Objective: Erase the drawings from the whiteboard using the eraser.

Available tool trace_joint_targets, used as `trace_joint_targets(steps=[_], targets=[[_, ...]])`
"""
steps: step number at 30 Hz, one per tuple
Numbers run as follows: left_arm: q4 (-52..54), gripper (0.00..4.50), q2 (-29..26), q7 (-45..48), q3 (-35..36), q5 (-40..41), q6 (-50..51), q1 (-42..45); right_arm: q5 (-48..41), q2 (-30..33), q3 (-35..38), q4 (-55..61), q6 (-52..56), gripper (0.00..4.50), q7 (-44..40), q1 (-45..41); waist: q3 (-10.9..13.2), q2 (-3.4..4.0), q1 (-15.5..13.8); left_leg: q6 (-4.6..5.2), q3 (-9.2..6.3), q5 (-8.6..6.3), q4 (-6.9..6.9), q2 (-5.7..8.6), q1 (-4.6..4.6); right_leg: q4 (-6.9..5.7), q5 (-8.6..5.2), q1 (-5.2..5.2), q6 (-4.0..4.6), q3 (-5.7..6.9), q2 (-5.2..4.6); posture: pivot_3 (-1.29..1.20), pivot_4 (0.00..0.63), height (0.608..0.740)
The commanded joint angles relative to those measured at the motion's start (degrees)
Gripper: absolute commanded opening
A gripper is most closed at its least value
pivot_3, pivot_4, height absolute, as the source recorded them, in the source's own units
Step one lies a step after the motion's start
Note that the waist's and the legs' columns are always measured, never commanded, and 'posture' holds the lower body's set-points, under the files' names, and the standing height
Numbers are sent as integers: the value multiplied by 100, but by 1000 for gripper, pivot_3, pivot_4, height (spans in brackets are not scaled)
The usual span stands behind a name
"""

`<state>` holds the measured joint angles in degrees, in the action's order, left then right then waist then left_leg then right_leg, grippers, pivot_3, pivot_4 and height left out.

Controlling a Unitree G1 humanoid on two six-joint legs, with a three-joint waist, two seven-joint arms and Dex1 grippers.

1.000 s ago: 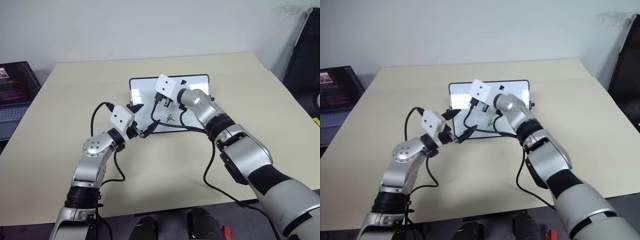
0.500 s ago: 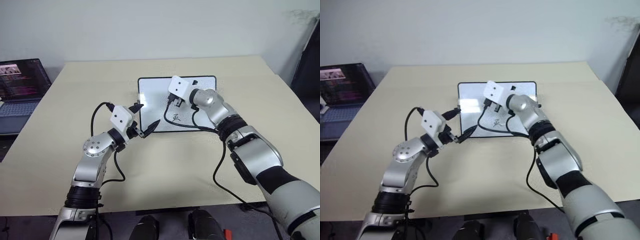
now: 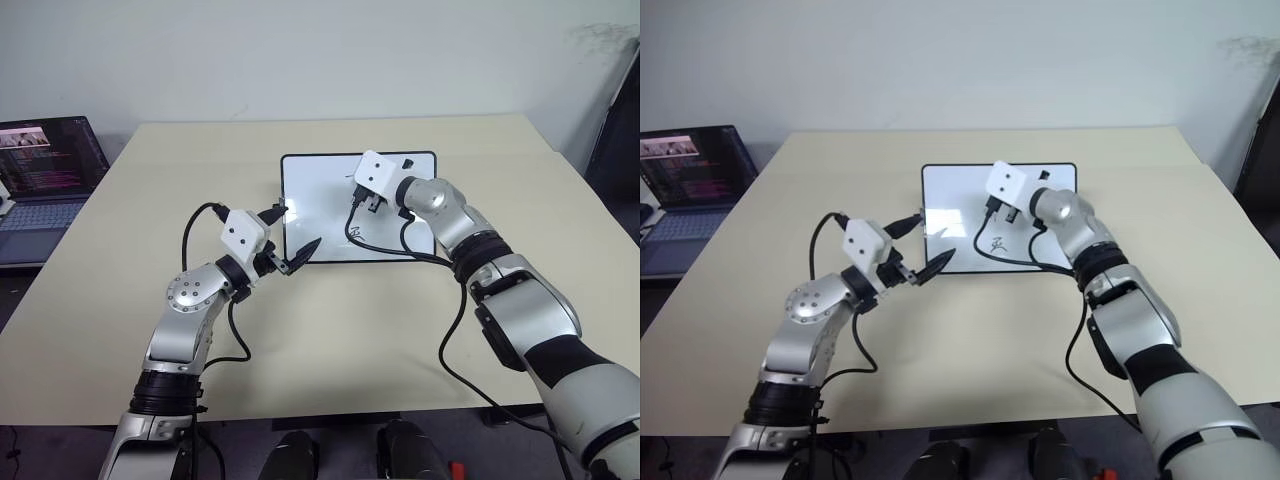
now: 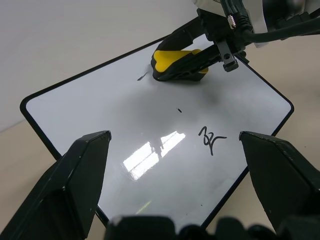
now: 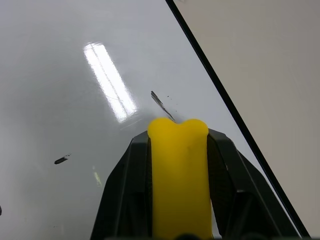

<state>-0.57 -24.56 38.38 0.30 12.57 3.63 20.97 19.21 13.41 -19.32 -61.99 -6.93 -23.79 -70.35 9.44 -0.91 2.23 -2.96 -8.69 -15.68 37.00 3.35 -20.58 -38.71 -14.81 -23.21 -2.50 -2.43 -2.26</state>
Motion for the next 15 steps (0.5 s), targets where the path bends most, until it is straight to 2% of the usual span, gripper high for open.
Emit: trace_joint_targets(steps=[1, 8, 15], targets=[[66, 4500, -8, 41, -3, -9, -86, 123, -51, 41, 135, 117, 353, 1126, -83, 85, 0, 1, 1, 0, 0, 0, 0, 0, 0, 0, 0, 0, 0, 0, 0, 0, 150, 740], [79, 4500, -18, 49, 17, -10, -76, 111, -314, -171, 337, 1014, 836, 1126, -278, 16, 2, 3, 20, -1, -1, 0, -6, -3, -20, 2, 1, -24, 1, -1, 0, 0, 150, 740], [101, 4500, -31, 43, 38, -15, -62, 105, -353, -345, 427, 877, 907, 1126, -126, -225, 4, 6, 106, -2, 5, -1, -19, -7, -33, 18, 0, -43, 2, -7, 0, 0, 150, 740]])
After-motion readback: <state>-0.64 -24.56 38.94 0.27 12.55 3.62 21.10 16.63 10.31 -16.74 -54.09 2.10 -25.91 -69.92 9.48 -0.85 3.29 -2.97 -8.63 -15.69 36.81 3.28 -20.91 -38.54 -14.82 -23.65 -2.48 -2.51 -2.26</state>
